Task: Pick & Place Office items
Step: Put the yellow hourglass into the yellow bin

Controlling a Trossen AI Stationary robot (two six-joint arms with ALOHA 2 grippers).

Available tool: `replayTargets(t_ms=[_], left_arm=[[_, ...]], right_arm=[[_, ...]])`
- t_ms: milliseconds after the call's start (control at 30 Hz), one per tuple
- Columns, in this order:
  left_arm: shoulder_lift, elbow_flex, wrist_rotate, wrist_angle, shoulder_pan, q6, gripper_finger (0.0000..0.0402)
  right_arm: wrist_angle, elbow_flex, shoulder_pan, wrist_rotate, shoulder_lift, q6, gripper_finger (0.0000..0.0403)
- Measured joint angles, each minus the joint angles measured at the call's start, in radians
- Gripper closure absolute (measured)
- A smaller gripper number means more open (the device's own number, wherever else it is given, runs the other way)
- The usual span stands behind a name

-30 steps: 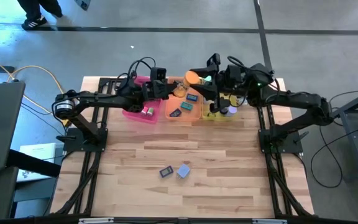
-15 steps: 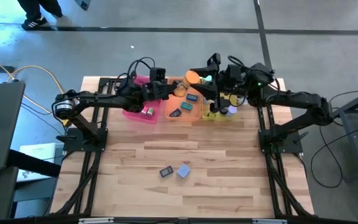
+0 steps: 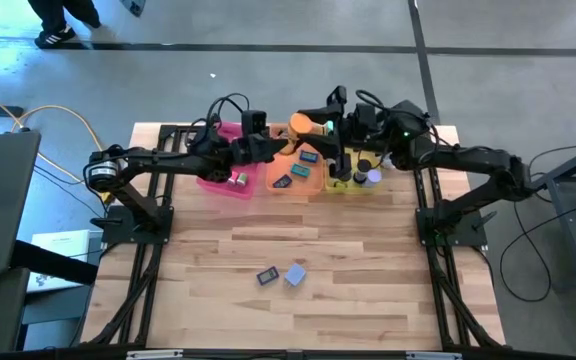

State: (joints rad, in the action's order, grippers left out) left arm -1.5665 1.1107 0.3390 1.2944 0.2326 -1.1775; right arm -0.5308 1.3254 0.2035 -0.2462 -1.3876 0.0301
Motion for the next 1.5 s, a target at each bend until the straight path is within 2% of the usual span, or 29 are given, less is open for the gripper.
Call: replayTargets(t_ms=[667, 800, 1067, 1400, 1433, 1500], left_arm=[[0.000, 0.000, 0.081, 0.046, 0.035, -0.030, 0.0099], [0.000, 0.000, 0.085, 0.046, 0.038, -0.029, 0.0125], [0.002, 0.000, 0.085, 0.066, 0.038, -0.038, 0.0221], [0.000, 0.000, 0.113, 0.088, 0.038, -0.020, 0.0216], [0.000, 0.000, 0.117, 0.092, 0.038, -0.019, 0.0215], [-0.001, 0.000, 0.127, 0.092, 0.038, -0.020, 0.0218]], right_arm=[[-0.006, 0.000, 0.000, 0.008, 0.001, 0.001, 0.0227], [-0.009, 0.000, -0.001, 0.009, 0.001, 0.000, 0.0227], [-0.012, 0.000, -0.001, 0.004, 0.001, 0.005, 0.0227], [-0.004, 0.000, -0.001, -0.020, 0.002, -0.002, 0.0227], [-0.002, 0.000, -0.005, -0.019, 0.002, 0.000, 0.0222], [0.003, 0.000, -0.015, -0.014, 0.002, 0.000, 0.0181]])
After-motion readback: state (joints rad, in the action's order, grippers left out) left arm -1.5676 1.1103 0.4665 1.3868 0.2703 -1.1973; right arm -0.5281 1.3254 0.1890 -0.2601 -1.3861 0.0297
